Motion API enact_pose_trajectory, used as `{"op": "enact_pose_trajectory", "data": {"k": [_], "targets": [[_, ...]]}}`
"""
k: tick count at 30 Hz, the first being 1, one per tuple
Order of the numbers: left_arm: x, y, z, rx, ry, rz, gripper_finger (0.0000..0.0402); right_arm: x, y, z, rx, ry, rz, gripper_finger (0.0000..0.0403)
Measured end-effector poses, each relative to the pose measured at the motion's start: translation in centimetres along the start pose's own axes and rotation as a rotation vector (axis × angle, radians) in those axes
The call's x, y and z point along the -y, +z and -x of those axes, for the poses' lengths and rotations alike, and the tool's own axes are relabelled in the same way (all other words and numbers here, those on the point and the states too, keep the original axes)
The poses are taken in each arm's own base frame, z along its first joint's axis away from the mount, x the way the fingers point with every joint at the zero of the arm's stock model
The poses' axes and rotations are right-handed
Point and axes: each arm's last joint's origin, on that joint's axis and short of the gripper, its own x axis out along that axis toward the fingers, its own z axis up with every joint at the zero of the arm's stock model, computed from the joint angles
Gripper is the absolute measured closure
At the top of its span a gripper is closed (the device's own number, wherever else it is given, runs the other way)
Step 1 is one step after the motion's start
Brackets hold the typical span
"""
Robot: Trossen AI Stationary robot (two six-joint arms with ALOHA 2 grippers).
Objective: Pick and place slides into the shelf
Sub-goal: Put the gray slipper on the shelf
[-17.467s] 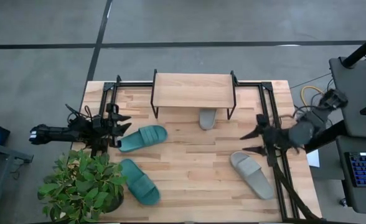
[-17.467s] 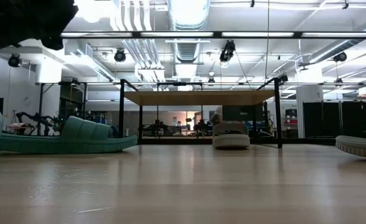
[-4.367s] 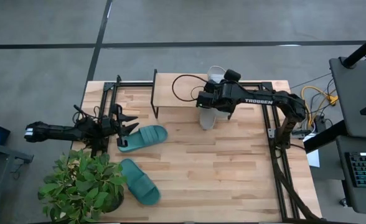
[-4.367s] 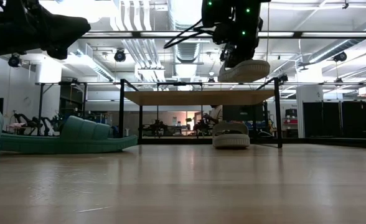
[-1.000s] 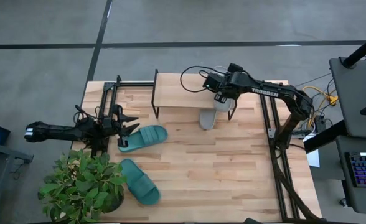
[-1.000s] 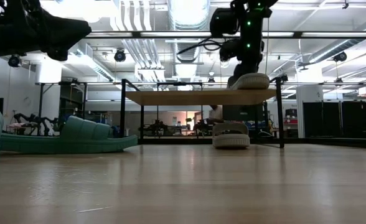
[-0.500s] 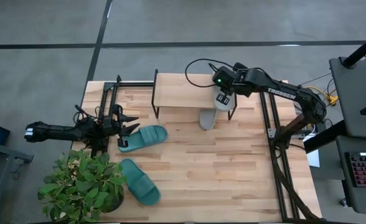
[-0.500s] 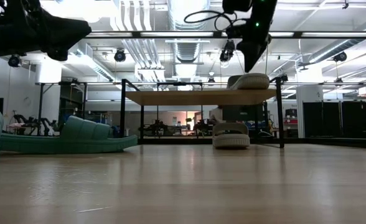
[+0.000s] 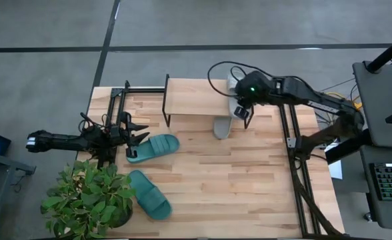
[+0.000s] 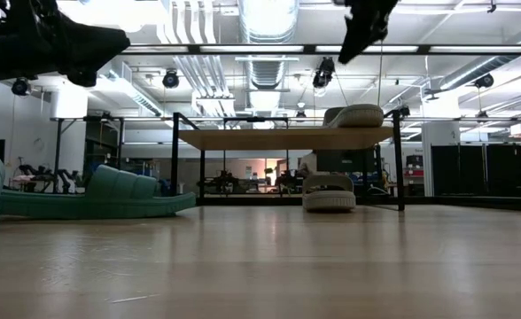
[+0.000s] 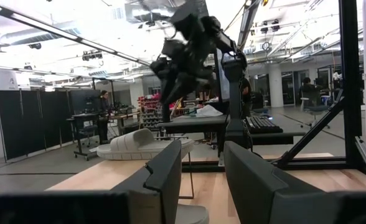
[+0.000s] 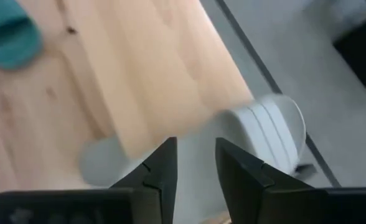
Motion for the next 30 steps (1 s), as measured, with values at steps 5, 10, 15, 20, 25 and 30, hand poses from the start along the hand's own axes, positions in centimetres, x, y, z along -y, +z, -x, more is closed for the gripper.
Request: {"op": "enact_pose_trajectory", "data": {"k": [5,10,15,20,25,30], "targets": [[0.0,0.0,0.0,0.0,0.0,0.0,0.0294,-2.1,-0.6,2.7,0.113,0.075,0.039,0.0315],[0.0,0.0,0.0,0.0,0.0,0.0,0.0294,-4.3,-1.6,5.0,0.184,0.167,0.062,0.0327],[0.0,0.0,0.0,0.0,0.0,0.0,0.0294,-6.6,-2.5,6.3,0.233,0.198,0.112,0.0338],[0.0,0.0,0.0,0.001,0.0,0.0,0.0294,-8.5,-3.1,7.3,0.256,0.209,0.155,0.0343],[0.0,0.0,0.0,0.001,0.0,0.001,0.0294,-9.8,-3.6,8.2,0.288,0.203,0.2,0.0344],[0.0,0.0,0.0,0.001,0.0,0.001,0.0294,-11.0,-4.2,9.2,0.325,0.168,0.243,0.0344]]}}
